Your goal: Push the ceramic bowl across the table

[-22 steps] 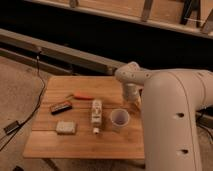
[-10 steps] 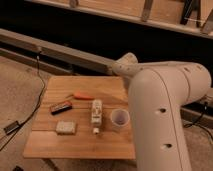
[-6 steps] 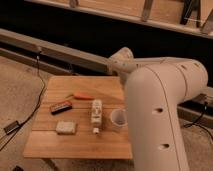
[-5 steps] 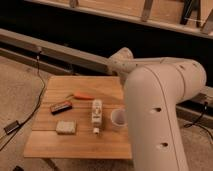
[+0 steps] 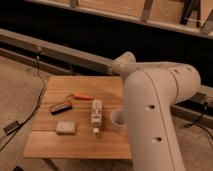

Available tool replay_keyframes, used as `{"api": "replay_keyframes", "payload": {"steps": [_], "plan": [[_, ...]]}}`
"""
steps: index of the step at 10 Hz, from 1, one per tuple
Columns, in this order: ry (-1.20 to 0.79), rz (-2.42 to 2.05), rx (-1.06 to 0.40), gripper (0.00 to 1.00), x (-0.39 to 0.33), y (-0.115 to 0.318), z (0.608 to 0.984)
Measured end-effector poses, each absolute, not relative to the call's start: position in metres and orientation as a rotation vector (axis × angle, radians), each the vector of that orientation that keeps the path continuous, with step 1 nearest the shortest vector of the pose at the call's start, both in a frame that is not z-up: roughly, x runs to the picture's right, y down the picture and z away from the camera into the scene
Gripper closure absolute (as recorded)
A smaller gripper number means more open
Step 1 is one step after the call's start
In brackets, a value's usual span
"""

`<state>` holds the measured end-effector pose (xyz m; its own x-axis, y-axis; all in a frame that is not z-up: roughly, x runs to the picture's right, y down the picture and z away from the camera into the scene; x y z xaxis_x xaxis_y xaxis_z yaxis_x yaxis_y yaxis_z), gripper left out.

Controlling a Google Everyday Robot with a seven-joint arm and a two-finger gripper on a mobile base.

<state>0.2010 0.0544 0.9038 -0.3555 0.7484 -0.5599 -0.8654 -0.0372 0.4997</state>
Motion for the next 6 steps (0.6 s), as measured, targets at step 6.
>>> {"api": "replay_keyframes", "payload": {"steps": [6], "plan": [[1.021, 1.724, -0.157, 0.35, 0.242, 0.069, 0.896]]}}
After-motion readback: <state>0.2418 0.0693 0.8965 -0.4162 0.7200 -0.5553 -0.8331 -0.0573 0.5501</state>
